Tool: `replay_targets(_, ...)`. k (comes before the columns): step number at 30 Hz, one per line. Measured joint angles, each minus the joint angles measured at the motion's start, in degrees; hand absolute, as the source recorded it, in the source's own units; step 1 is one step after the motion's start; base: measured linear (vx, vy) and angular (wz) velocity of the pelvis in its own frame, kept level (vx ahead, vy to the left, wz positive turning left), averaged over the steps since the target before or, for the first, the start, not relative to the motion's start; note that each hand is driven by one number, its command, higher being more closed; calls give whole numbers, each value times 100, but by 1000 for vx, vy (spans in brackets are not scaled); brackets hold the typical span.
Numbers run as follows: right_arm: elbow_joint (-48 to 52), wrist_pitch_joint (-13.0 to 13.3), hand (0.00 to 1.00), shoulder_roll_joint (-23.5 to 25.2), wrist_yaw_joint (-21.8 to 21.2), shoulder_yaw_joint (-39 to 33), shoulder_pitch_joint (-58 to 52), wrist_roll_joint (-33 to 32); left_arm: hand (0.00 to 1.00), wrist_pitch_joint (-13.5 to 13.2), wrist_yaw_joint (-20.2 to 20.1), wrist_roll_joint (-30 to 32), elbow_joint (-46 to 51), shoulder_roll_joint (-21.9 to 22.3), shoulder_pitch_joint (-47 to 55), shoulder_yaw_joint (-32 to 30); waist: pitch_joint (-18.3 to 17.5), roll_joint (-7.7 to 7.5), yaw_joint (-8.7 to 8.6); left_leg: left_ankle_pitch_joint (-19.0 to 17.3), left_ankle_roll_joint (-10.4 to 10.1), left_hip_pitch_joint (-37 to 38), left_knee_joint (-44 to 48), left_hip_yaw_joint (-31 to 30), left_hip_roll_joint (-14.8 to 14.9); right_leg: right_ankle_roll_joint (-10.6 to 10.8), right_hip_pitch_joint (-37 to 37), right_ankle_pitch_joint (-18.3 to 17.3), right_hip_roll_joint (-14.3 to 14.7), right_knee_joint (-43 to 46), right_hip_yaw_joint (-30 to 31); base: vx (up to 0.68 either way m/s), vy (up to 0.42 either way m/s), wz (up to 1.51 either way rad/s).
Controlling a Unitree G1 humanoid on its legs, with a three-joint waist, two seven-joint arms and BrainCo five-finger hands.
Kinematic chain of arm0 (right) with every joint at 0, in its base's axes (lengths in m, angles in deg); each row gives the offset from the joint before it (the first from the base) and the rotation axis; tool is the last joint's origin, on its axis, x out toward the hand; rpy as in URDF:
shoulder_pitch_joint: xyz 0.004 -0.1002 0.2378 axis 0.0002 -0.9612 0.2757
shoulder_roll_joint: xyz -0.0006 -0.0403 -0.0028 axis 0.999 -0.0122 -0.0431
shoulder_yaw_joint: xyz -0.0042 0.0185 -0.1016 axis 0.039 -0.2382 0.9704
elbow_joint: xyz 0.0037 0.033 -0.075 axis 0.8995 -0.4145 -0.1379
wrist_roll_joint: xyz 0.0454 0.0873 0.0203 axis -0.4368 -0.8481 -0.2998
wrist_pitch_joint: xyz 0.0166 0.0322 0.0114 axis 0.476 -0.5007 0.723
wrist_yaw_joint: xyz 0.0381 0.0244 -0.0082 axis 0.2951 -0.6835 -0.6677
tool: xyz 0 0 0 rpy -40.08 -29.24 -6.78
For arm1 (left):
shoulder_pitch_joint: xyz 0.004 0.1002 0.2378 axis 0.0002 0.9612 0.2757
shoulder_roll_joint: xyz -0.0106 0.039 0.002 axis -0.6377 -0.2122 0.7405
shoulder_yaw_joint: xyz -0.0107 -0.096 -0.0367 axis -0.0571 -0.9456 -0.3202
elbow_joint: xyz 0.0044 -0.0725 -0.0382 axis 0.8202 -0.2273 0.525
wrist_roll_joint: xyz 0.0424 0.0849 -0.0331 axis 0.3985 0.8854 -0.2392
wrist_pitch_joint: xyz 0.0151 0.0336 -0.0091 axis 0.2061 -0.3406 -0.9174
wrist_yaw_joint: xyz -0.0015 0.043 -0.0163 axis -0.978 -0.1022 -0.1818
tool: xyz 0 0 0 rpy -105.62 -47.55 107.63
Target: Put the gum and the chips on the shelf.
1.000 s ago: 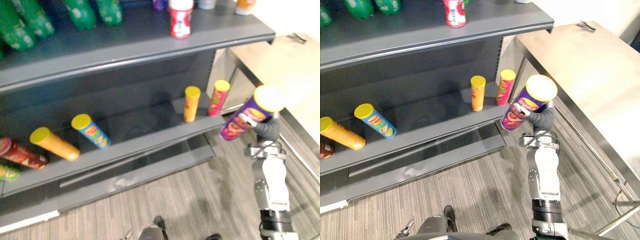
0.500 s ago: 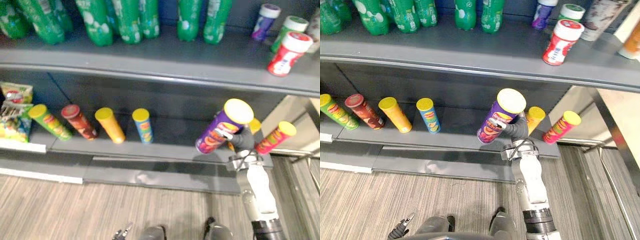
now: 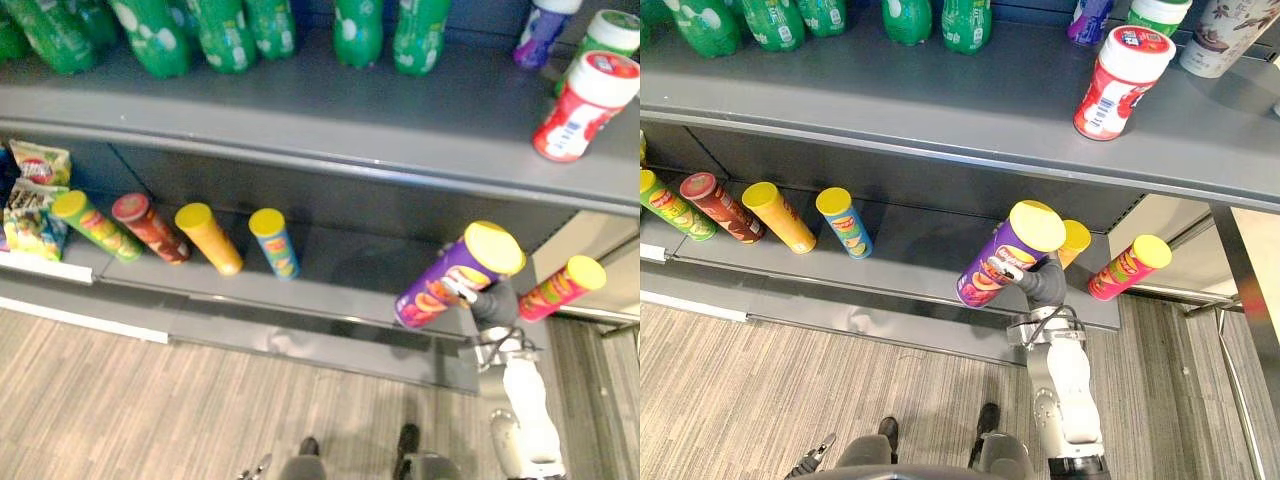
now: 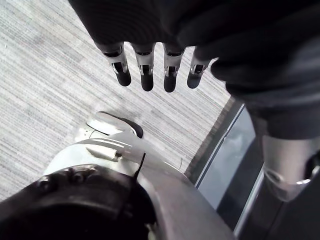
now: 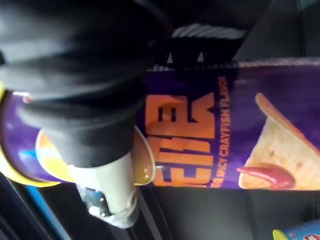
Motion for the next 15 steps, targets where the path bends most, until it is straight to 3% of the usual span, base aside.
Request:
replay_targets(5, -21, -4, 100, 1, -209, 892, -276, 62, 0, -1, 146, 289, -109, -8, -16, -24, -182, -2, -36, 72, -21, 215, -256, 339, -42, 57, 178, 286, 36, -517, 223, 27, 31, -23)
replay_targets(15, -1150, -11, 100, -12, -98, 1527, -52, 584, 0, -16, 581, 474, -55, -12, -204, 158, -262, -7, -32, 243, -76, 238, -460, 394, -31, 58, 200, 321, 26, -577, 71, -3, -9, 4)
